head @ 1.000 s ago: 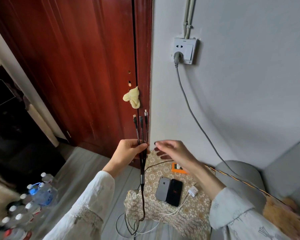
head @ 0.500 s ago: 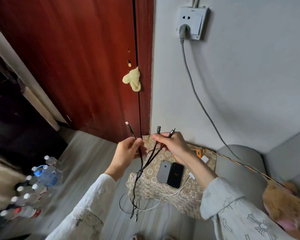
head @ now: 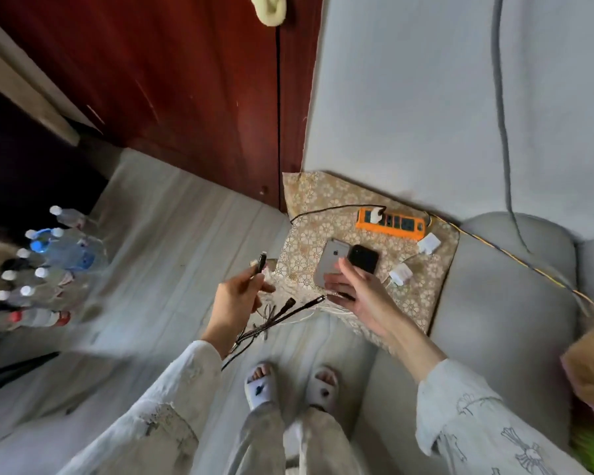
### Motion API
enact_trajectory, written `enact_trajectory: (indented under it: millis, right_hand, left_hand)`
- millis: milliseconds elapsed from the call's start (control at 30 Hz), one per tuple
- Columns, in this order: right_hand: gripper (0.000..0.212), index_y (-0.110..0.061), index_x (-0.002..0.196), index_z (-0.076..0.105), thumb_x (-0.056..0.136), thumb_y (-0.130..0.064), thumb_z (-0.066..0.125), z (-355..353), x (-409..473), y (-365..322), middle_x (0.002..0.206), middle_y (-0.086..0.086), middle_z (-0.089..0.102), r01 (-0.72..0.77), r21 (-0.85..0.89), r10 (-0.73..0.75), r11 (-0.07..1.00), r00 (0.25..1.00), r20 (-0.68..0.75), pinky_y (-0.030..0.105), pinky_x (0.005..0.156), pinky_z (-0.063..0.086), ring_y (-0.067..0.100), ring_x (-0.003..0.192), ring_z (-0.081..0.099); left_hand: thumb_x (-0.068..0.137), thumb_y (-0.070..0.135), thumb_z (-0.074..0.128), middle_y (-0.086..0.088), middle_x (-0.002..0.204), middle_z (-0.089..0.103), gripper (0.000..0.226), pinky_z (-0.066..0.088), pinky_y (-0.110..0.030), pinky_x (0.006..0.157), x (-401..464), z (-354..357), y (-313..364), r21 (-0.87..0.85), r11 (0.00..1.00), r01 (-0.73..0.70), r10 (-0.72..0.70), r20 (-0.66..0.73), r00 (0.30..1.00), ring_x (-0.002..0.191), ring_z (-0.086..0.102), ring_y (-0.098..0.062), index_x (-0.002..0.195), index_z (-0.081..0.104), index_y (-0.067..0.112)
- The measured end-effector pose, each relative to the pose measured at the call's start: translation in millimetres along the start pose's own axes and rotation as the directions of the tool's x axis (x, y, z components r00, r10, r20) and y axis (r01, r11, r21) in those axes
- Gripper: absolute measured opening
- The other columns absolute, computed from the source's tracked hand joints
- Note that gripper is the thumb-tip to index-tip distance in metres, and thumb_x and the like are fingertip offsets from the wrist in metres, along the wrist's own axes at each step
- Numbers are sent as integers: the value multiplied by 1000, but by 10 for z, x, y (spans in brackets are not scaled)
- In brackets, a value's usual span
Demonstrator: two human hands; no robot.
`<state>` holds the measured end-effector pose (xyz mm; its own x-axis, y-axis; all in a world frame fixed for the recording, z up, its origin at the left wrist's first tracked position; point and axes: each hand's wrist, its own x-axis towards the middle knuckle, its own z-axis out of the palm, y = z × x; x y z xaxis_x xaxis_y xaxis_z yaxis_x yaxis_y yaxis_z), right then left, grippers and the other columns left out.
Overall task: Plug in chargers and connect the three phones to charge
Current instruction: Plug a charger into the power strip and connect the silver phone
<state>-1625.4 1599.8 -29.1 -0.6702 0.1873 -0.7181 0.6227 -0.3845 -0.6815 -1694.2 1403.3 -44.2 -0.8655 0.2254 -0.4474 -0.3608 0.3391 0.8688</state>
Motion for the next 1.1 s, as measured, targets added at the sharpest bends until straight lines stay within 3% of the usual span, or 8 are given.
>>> enact_trajectory:
  millis: [67, 167, 267, 333, 500, 700, 1000, 1100]
  right_hand:
    - [49, 6, 118, 53, 90, -35, 52, -133, 386, 228, 102, 26, 60, -57, -154, 41, 986, 994, -105, 45, 101, 41, 24, 94, 54]
    - [42, -1, 124, 52, 93, -28, 51, -275, 986, 543, 104, 11, 61, -135, -420, 35, 898, 970, -239, 39, 94, 48, 23, 97, 58]
    - [31, -2, 98, 59, 93, -31, 47, -326, 1553, 754, 83, 7, 52, -165, -688, -51, 707, 958, -282, 29, 71, 40, 20, 82, 48]
    - [36, -1, 84, 58, 94, -32, 45, -298, 1879, 823, 79, 13, 47, -174, -793, -173, 583, 928, -331, 33, 72, 39, 22, 83, 46]
    - [80, 10, 123, 46, 85, -61, 44, -164, 2330, 997, 129, 20, 38, -414, -875, -286, 251, 832, -475, 46, 95, 38, 35, 120, 35]
    - [102, 8, 141, 15, 77, -59, 59, 44, 2430, 1070, 137, 19, 28, -520, -745, -219, 419, 738, -638, 47, 96, 38, 35, 123, 31]
    - [87, -1, 143, 16, 80, -31, 68, 190, 2449, 1051, 139, 26, 30, -438, -744, -206, 504, 776, -596, 53, 94, 40, 41, 125, 32]
    - [89, -2, 139, 24, 72, -31, 75, 148, 2404, 954, 135, 22, 36, -436, -630, -91, 643, 774, -627, 50, 96, 42, 38, 123, 37]
  left_hand:
    - [90, 5, 50, -1, 70, 67, 26, 38, -14, 42, 217, 105, -296, -21, 999, 45, -45, 0, 999, 38, 39, -2, 108, 61, 22]
    - [90, 6, 51, -3, 64, 64, 22, 34, -13, 40, 510, 249, -725, -30, 996, 87, -86, 25, 996, 36, 36, -3, 106, 64, 15]
    - [91, 12, 51, 3, 54, 59, 18, 31, -13, 36, 727, 331, -1114, -24, 997, 79, -79, 8, 997, 35, 34, -5, 96, 67, 17]
    - [91, 15, 51, 9, 47, 58, 17, 31, -13, 34, 845, 343, -1327, -35, 994, 103, -103, -4, 995, 34, 35, -5, 89, 67, 22]
    - [91, 13, 50, 3, 59, 57, 16, 32, -11, 33, 1016, 295, -1645, -21, 990, 137, -138, -42, 989, 36, 40, -2, 92, 66, 12]
    - [92, 11, 48, 3, 63, 61, 18, 35, -11, 43, 1011, 253, -1752, 33, 989, 147, -147, 3, 989, 42, 40, -3, 92, 66, 10]
    - [92, 11, 47, 3, 65, 63, 19, 38, -24, 52, 1002, 307, -1741, 23, 983, 184, -185, 55, 981, 52, 39, -16, 98, 66, 9]
    - [92, 9, 48, 3, 64, 63, 21, 34, -26, 50, 998, 275, -1755, 61, 986, 158, -161, 43, 986, 50, 33, -20, 102, 65, 12]
